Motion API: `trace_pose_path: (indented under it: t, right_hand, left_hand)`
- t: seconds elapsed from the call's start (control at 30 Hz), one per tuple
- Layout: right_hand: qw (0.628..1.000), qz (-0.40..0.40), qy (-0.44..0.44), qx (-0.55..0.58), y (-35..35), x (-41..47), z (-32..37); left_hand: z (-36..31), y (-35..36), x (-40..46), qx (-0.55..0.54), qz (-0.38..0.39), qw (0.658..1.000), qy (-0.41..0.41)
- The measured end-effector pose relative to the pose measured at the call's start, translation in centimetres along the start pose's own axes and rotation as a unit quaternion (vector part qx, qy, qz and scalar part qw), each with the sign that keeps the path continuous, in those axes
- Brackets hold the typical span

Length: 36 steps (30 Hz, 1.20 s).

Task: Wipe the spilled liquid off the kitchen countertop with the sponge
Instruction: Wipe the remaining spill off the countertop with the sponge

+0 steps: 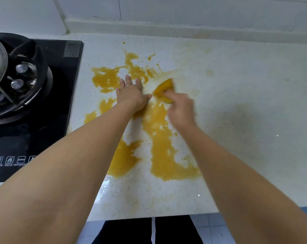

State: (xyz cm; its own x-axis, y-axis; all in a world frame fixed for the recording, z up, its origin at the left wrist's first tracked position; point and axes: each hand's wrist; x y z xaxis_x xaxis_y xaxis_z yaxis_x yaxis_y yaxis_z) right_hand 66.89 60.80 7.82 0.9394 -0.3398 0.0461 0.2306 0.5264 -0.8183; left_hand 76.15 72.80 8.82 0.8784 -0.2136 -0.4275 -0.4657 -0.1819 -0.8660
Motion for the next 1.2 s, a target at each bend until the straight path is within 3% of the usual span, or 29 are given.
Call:
trace_pose_path:
  t: [0.07,0.1,0.23,0.27,0.4,0.43,0.57,0.6,0.77,0.83,0.93,0.97,1.13,1.2]
  right_hand:
    - [0.996,0.031,-0.073,0.034,0.8,-0.8,0.3]
    - [0.998,0.023,-0.053,0.023,-0.1,-0.5,-0.7]
    - [0.981,-0.073,0.178,-0.042,-4.1,-0.1,-5.0]
    - [0.981,-0.078,0.172,-0.050,-3.6,-0.6,-4.2]
    - [0.998,-0.004,-0.052,0.039,0.2,-3.1,0.2]
    - [0.998,0.004,-0.058,0.034,-0.1,-3.1,-0.4]
    - [0.986,-0.046,0.153,-0.035,-3.6,-2.2,-4.5]
    - [0.984,-0.053,0.166,-0.045,-3.5,-2.5,-4.0]
    - [0.993,0.070,-0.063,0.076,0.7,-6.9,2.2]
    - [0.996,0.039,-0.041,0.062,-0.3,-7.6,0.4]
    - [0.992,-0.037,0.124,-0.001,-2.8,-7.3,-2.8]
    - [0.989,-0.048,0.142,-0.010,-2.6,-7.3,-2.5]
    - [0.988,0.084,-0.125,0.038,1.0,-10.6,1.3]
    - [0.997,0.052,-0.063,0.007,-0.7,-10.0,-1.1]
  left_hand:
    - [-0.1,0.0,0.0,-0.001,-0.001,1.000,0.001]
    - [0.0,0.0,0.0,-0.001,-0.002,1.000,0.003]
    - [0.1,0.1,0.0,0.006,-0.007,1.000,0.002]
    - [0.1,0.1,0.0,0.007,-0.007,1.000,0.000]
    - [-0.2,-0.2,-0.3,0.010,-0.004,1.000,0.003]
    - [0.0,-0.3,-0.6,0.007,0.000,1.000,0.006]
    - [1.4,-0.7,-2.8,-0.009,-0.003,1.000,0.007]
    - [1.8,-0.7,-3.4,0.002,-0.009,1.000,0.009]
    - [3.4,1.0,-6.5,0.004,-0.001,1.000,-0.003]
    - [3.4,1.9,-7.8,0.012,0.013,1.000,-0.011]
    - [3.5,3.1,-8.9,0.018,0.008,1.000,-0.019]
    - [3.5,3.2,-9.1,0.018,0.003,1.000,-0.022]
    - [3.3,3.1,-9.1,0.008,0.012,0.999,-0.030]
    - [3.4,3.1,-9.1,0.011,0.011,1.000,-0.024]
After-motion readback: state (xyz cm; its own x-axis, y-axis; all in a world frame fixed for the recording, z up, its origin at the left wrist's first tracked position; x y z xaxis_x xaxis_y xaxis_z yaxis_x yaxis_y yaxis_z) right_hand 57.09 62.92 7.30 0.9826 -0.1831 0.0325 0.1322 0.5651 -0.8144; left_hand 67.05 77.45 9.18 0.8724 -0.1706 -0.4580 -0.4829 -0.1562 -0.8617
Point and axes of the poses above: each hand's wrist, its own x-axis towards the middle knuckle, its own y-axis out of the palm, z = x × y, and after that the axes turned 3 degrees about -y, right-handed
